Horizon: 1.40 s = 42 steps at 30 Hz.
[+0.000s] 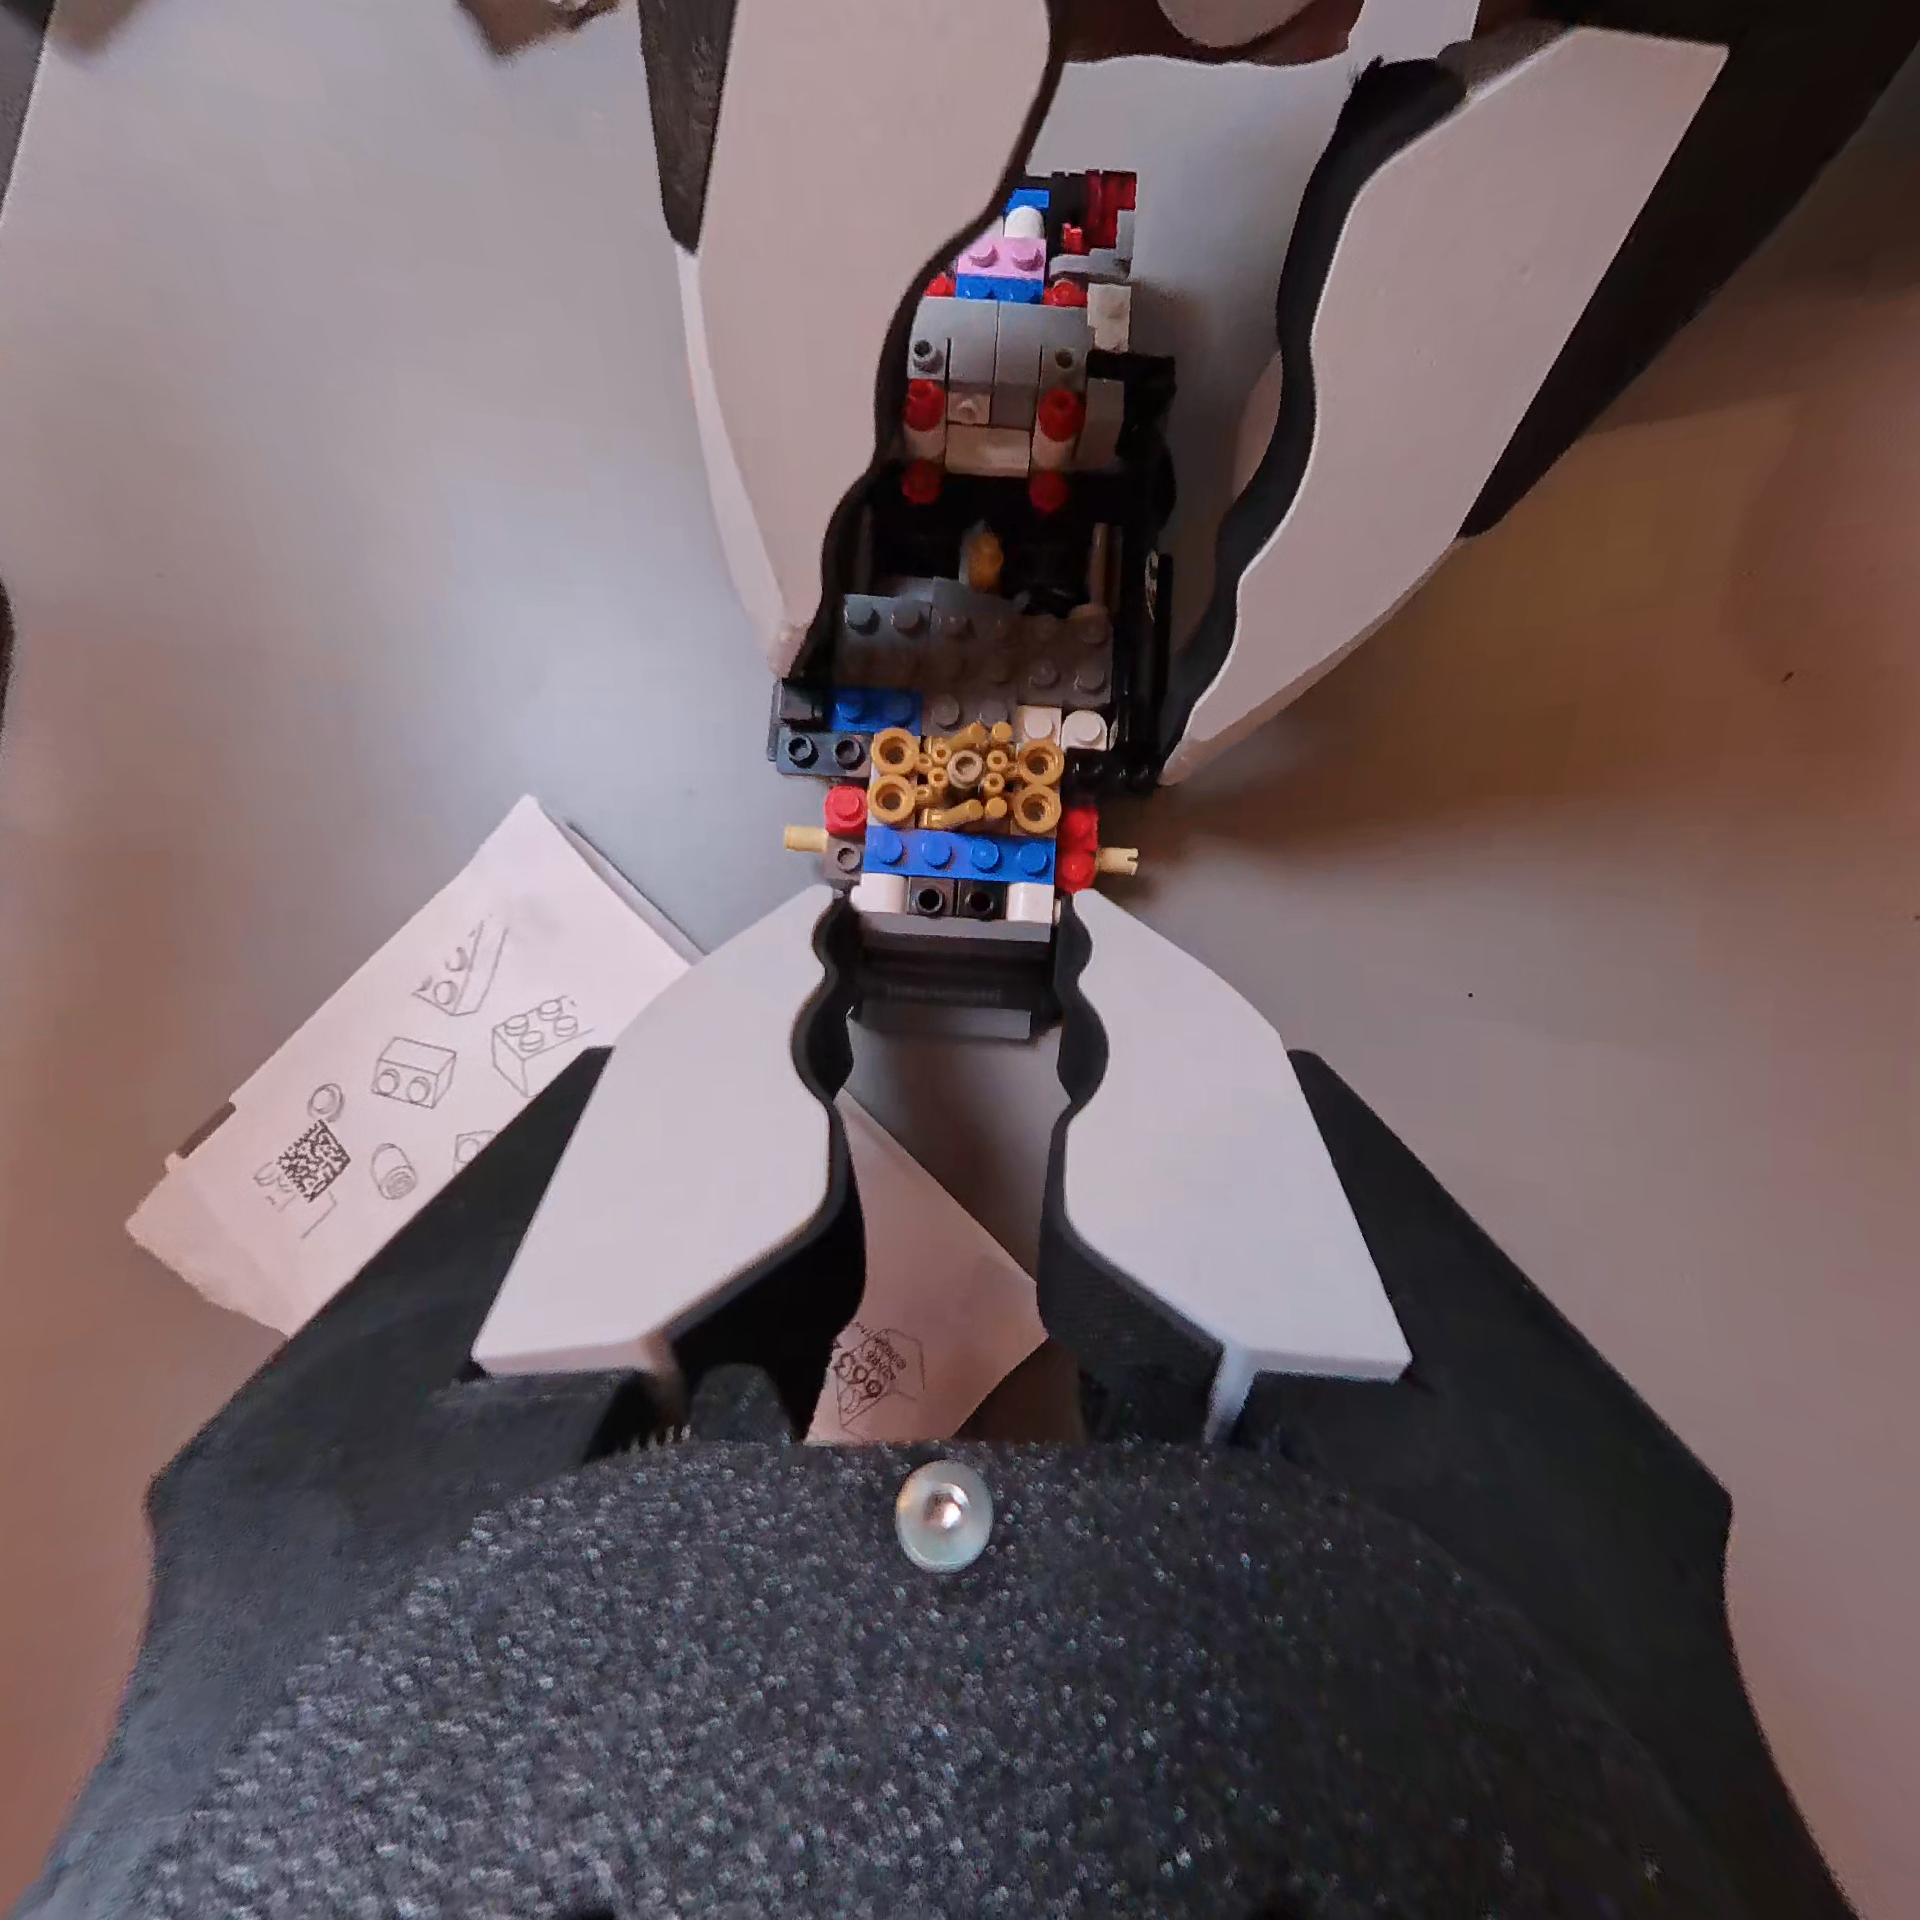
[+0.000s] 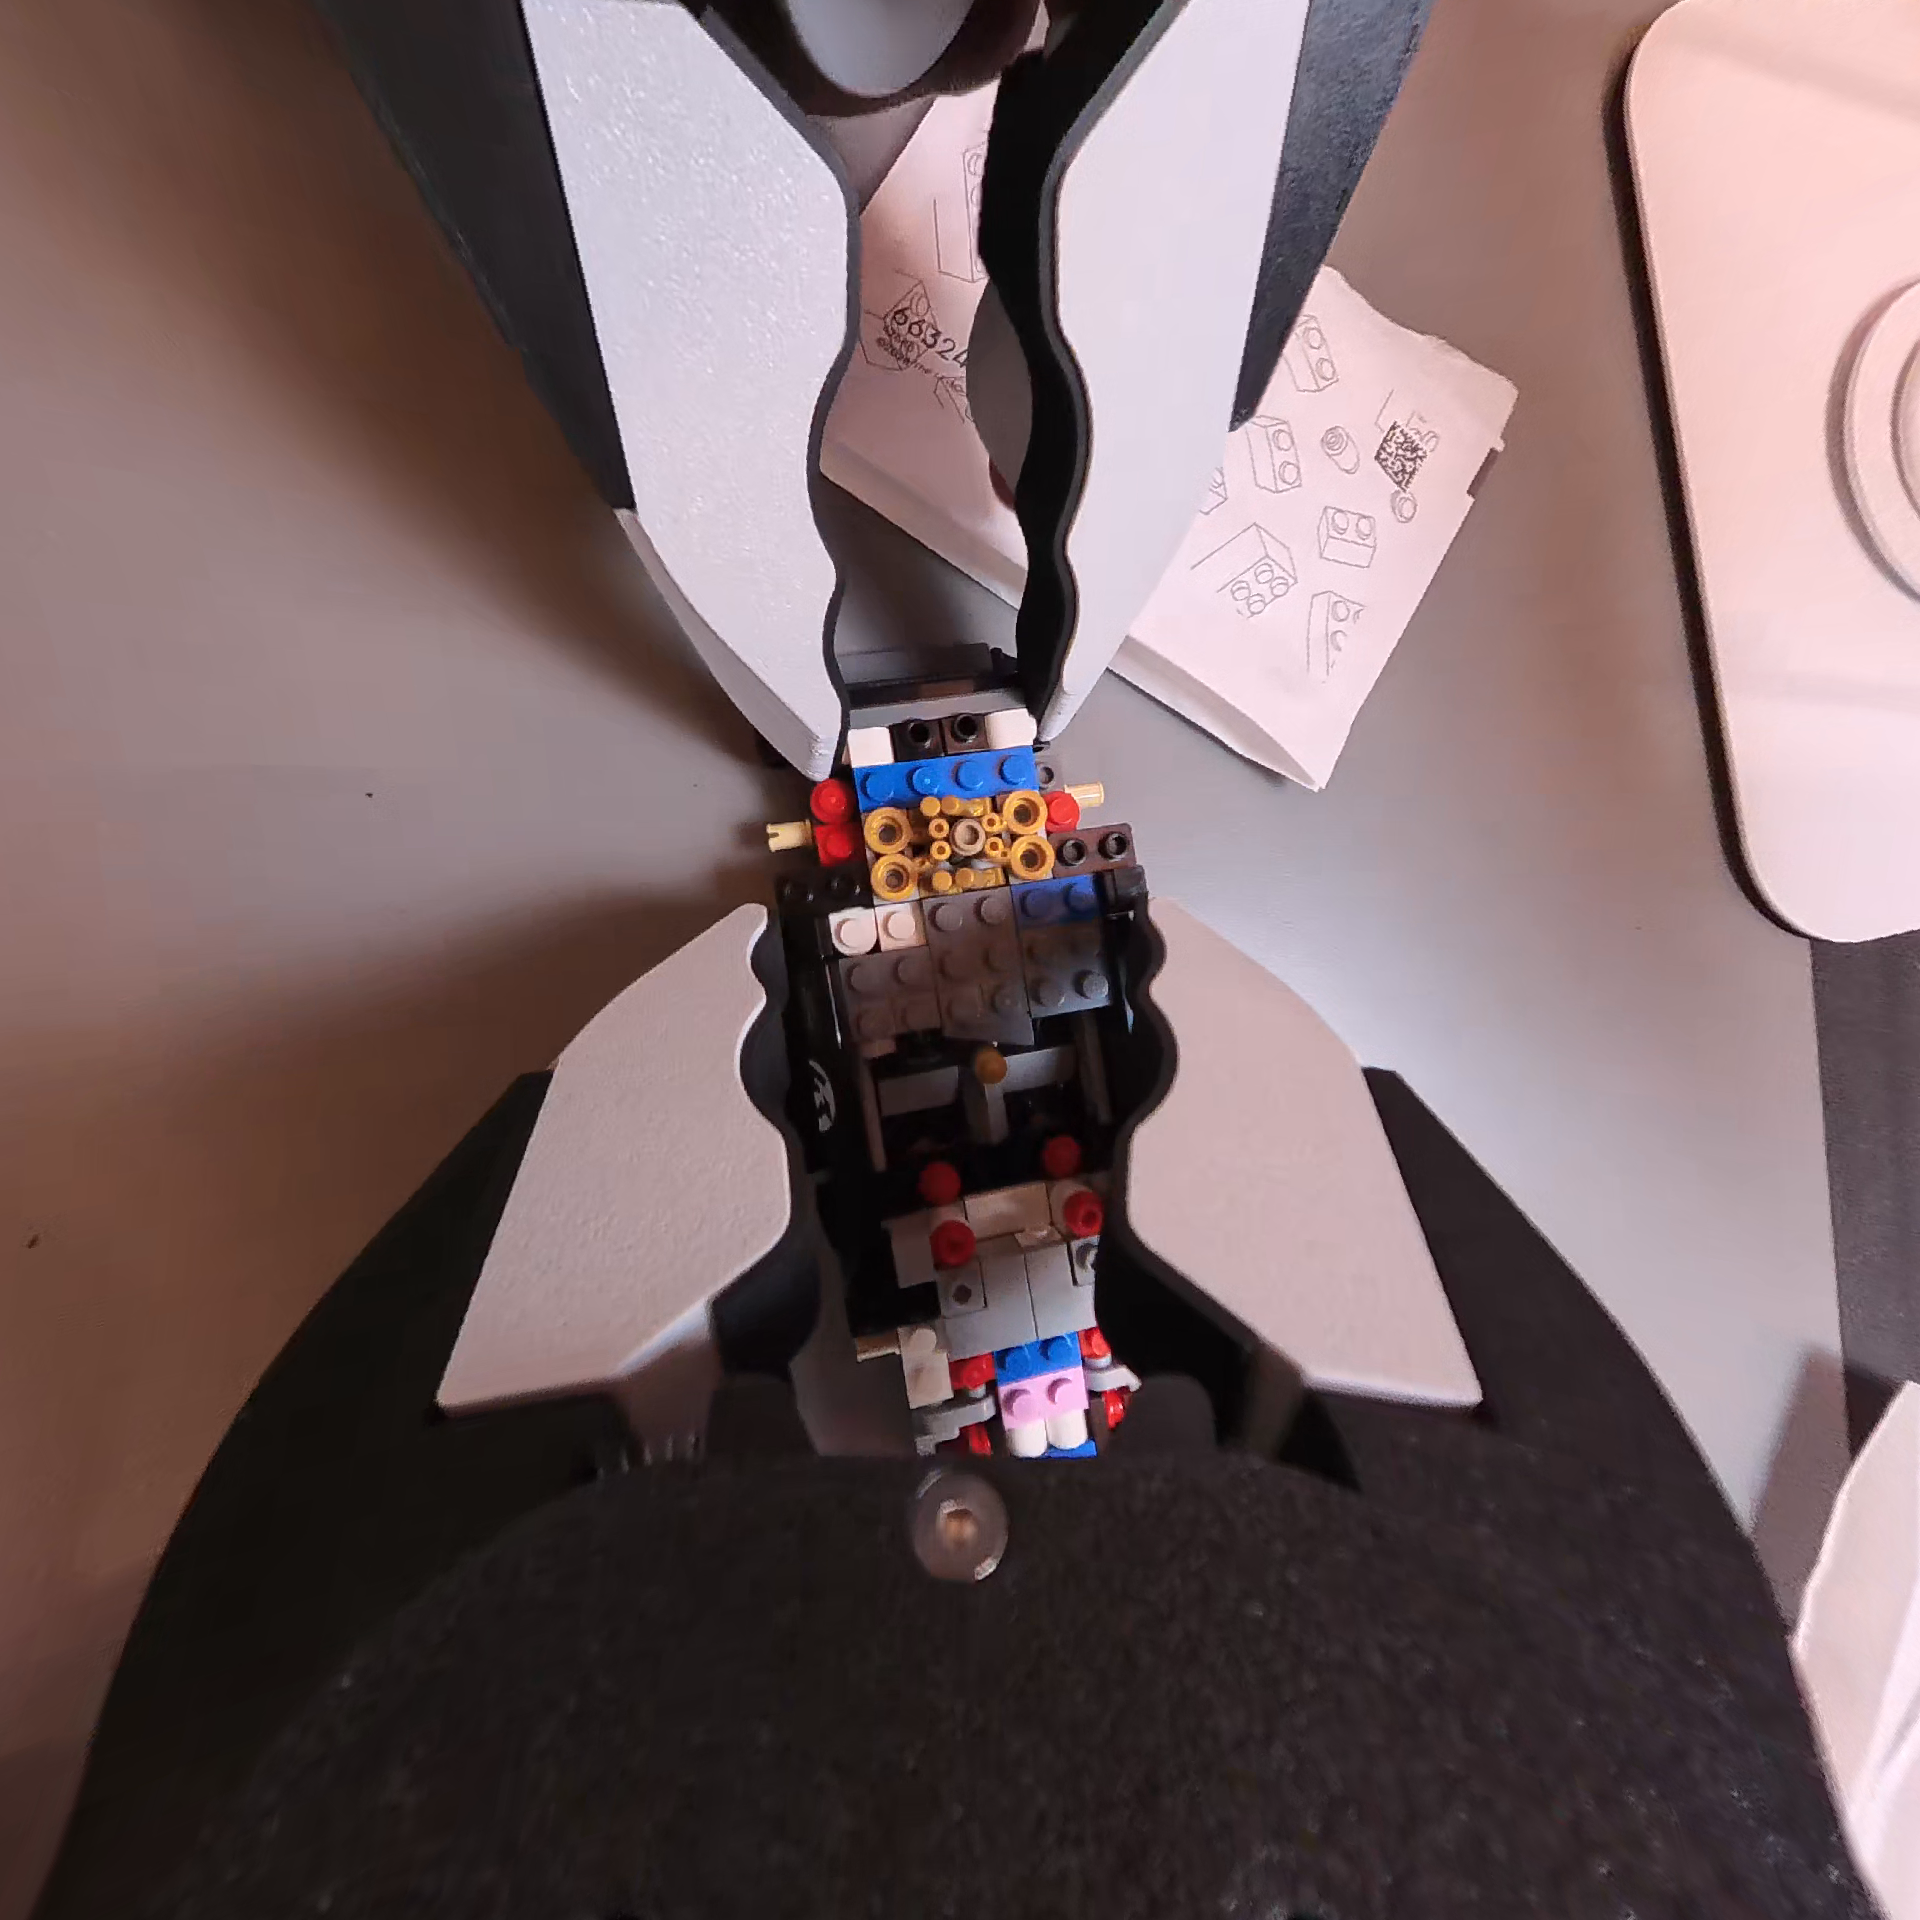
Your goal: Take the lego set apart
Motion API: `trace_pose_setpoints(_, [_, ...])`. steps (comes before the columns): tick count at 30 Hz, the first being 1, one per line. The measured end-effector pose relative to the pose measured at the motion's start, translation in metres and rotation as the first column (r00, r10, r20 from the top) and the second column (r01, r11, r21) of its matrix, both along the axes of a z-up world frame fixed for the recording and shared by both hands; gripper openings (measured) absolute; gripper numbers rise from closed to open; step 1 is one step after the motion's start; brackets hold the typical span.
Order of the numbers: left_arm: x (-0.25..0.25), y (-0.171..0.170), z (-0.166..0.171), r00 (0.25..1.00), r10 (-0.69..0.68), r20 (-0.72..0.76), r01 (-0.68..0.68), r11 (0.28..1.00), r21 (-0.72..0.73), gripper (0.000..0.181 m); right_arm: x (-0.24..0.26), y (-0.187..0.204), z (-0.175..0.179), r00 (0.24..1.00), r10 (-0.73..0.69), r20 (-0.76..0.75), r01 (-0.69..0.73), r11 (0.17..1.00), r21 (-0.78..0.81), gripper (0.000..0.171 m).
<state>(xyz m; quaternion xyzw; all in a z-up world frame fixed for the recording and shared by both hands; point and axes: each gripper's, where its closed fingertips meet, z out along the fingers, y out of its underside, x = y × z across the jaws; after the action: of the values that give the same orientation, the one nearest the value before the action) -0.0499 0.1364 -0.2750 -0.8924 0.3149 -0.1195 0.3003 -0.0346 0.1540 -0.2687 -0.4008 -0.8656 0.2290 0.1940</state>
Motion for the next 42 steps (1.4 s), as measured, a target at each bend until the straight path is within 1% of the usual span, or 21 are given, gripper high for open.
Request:
trace_pose_setpoints(10, [-0.001, -0.006, 0.0, 0.996, -0.048, -0.082, 0.041, 0.995, -0.091, 0.036, 0.002, -0.004, 0.0, 1.0, -0.003, 0.011, 0.003, 1.0, -0.003, 0.063])
trace_pose_setpoints(18, [0.0, -0.01, 0.004, 0.994, -0.071, -0.086, 0.062, 0.993, -0.102, 0.036, 0.004, -0.008, 0.002, 1.0, 0.001, 0.012, -0.001, 0.999, -0.034, 0.063])
trace_pose_setpoints(25, [-0.001, -0.019, 0.003, 0.995, -0.086, -0.055, 0.077, 0.986, -0.145, 0.036, 0.004, -0.016, 0.001, 1.0, 0.019, 0.013, -0.019, 0.999, -0.04, 0.063])
trace_pose_setpoints(33, [-0.005, -0.025, 0.005, 0.985, -0.117, -0.13, 0.094, 0.98, -0.176, 0.036, 0.001, -0.022, 0.001, 1.0, 0.021, -0.008, -0.021, 0.999, -0.045, 0.063])
trace_pose_setpoints(34, [-0.006, -0.025, 0.007, 0.984, -0.117, -0.135, 0.094, 0.982, -0.167, 0.036, 0.001, -0.022, 0.0, 1.0, 0.025, -0.013, -0.025, 0.999, -0.042, 0.063])
trace_pose_setpoints(35, [-0.005, -0.021, 0.02, 0.989, -0.103, -0.108, 0.09, 0.989, -0.118, 0.036, 0.002, -0.022, -0.001, 0.999, 0.035, -0.014, -0.035, 0.999, -0.023, 0.063])
trace_pose_setpoints(36, [0.001, -0.016, 0.041, 0.995, -0.088, -0.036, 0.086, 0.994, -0.066, 0.036, 0.001, -0.023, -0.001, 0.999, 0.038, -0.019, -0.038, 0.999, -0.015, 0.063])
trace_pose_setpoints(37, [-0.004, -0.015, 0.047, 0.994, -0.08, -0.07, 0.076, 0.995, -0.067, 0.036, 0.0, -0.026, -0.001, 0.999, 0.043, -0.027, -0.043, 0.999, -0.018, 0.063])
trace_pose_setpoints(38, [-0.013, -0.016, 0.041, 0.986, -0.09, -0.14, 0.077, 0.992, -0.096, 0.036, -0.002, -0.028, -0.001, 0.998, 0.047, -0.033, -0.048, 0.998, -0.028, 0.063])
trace_pose_setpoints(40, [-0.015, -0.018, 0.035, 0.991, -0.072, -0.109, 0.059, 0.991, -0.121, 0.036, -0.002, -0.029, -0.001, 0.999, 0.048, -0.023, -0.049, 0.999, -0.023, 0.062])
trace_pose_setpoints(42, [-0.017, -0.018, 0.039, 0.995, -0.045, -0.089, 0.037, 0.995, -0.089, 0.036, -0.002, -0.029, -0.001, 0.998, 0.051, -0.031, -0.051, 0.999, -0.019, 0.062])
